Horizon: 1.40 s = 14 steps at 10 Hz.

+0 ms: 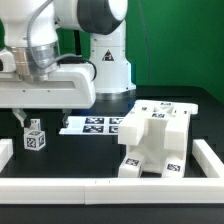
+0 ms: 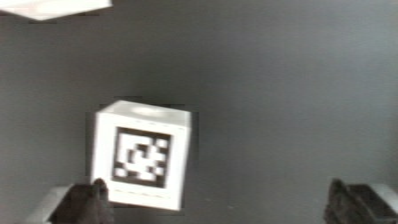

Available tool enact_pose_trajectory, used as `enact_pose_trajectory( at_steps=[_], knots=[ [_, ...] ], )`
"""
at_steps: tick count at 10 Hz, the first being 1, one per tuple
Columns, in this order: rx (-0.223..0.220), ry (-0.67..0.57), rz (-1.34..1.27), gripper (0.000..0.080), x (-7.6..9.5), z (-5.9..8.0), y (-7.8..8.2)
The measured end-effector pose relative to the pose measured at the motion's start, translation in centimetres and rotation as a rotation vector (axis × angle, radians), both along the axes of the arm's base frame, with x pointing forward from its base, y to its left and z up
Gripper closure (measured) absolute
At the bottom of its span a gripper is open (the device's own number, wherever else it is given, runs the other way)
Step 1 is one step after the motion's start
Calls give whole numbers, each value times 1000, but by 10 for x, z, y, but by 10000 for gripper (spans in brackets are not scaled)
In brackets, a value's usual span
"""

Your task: Assemble chair

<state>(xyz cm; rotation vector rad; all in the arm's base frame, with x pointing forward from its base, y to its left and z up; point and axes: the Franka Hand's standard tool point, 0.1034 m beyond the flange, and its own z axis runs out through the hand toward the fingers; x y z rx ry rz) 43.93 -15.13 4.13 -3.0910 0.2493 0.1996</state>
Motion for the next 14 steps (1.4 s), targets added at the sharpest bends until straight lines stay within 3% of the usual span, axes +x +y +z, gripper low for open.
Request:
enact_pose_trajectory(
  at_steps=[2,4,6,7,8,9,10,11,12,14],
  knots=[
    [-1,14,1,154,-15,-7,-17],
    [-35,11,-2,151,-18,-22,-13],
    [-42,3,2,150,-10,-25,-10],
    [-42,5,0,236,-11,-25,-11],
    [-42,6,0,372,-12,-26,-11],
    [-42,6,0,372,-12,-26,-11],
    [-42,6,1,521,-11,-25,-11],
    [-42,6,1,520,-11,-25,-11],
    [-43,7,8,520,-11,-25,-8],
    [-23,15,95,520,-26,-20,36]
  ],
)
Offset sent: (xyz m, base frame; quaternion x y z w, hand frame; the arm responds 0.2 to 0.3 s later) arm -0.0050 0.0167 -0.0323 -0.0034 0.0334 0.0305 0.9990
